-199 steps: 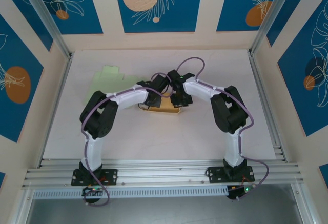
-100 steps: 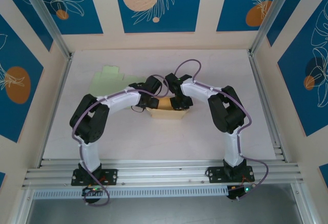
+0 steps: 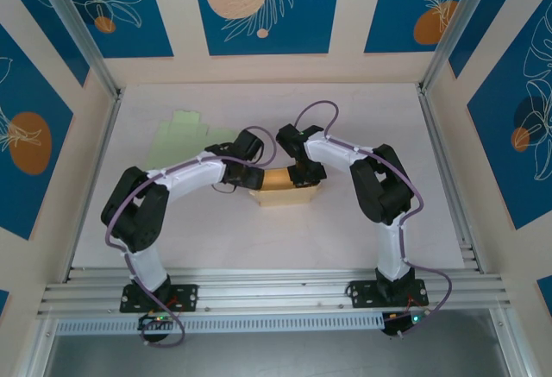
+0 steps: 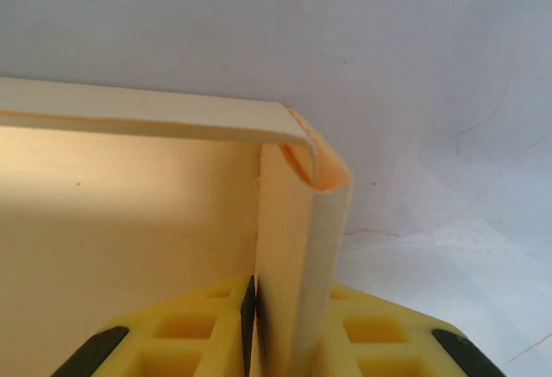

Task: Fold the paper box

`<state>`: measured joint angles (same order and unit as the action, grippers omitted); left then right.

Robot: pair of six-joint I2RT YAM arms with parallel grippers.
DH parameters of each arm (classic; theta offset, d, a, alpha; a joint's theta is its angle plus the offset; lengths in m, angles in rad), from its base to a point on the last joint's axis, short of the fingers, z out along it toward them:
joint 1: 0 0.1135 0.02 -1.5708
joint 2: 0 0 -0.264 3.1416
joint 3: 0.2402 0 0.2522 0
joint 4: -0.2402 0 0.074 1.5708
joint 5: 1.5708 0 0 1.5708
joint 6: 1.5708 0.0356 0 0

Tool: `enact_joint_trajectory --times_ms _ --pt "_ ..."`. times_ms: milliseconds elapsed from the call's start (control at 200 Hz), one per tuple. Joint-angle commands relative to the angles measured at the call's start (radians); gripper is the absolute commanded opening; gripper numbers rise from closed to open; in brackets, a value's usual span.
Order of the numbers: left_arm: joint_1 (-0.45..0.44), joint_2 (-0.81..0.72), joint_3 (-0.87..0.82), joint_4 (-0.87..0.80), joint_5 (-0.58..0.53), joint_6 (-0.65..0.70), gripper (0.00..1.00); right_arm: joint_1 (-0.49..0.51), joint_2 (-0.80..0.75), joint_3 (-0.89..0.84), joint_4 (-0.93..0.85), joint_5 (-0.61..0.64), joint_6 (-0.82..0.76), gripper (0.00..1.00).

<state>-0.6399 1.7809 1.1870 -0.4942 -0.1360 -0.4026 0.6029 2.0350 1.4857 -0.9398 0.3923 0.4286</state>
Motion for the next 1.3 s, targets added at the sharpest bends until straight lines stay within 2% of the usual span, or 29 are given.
enact_joint_trajectory --times_ms 0,195,460,705,870,1055,1235,1295 --pt "0.002 -0.024 -0.038 0.084 0.119 -0.053 0.68 0.005 -0.02 0.008 -0.025 -0.019 -0.01 0.25" --pt "-0.021 -0.007 -0.047 0.12 0.155 -0.079 0.67 0.008 -0.014 0.012 -0.027 -0.02 -0.011 0.27" --pt "-0.023 -0.081 -0.08 0.138 0.061 -0.117 0.65 0.011 -0.015 0.009 -0.025 -0.02 -0.01 0.27" --pt "-0.045 -0.133 -0.095 0.173 0.033 -0.145 0.64 0.015 -0.022 0.007 -0.019 -0.021 -0.011 0.27" --pt "-0.076 -0.076 -0.056 0.129 0.004 -0.134 0.64 0.017 -0.022 0.007 -0.017 -0.023 -0.011 0.27" --pt "-0.11 0.0 -0.021 0.049 -0.112 -0.115 0.63 0.021 -0.023 0.001 -0.013 -0.026 -0.01 0.27" --pt "-0.133 0.064 0.003 0.034 -0.122 -0.117 0.63 0.022 -0.023 -0.001 -0.008 -0.029 -0.008 0.27" --pt "-0.137 0.086 0.007 0.024 -0.124 -0.116 0.57 0.022 -0.024 -0.003 -0.01 -0.03 -0.007 0.27"
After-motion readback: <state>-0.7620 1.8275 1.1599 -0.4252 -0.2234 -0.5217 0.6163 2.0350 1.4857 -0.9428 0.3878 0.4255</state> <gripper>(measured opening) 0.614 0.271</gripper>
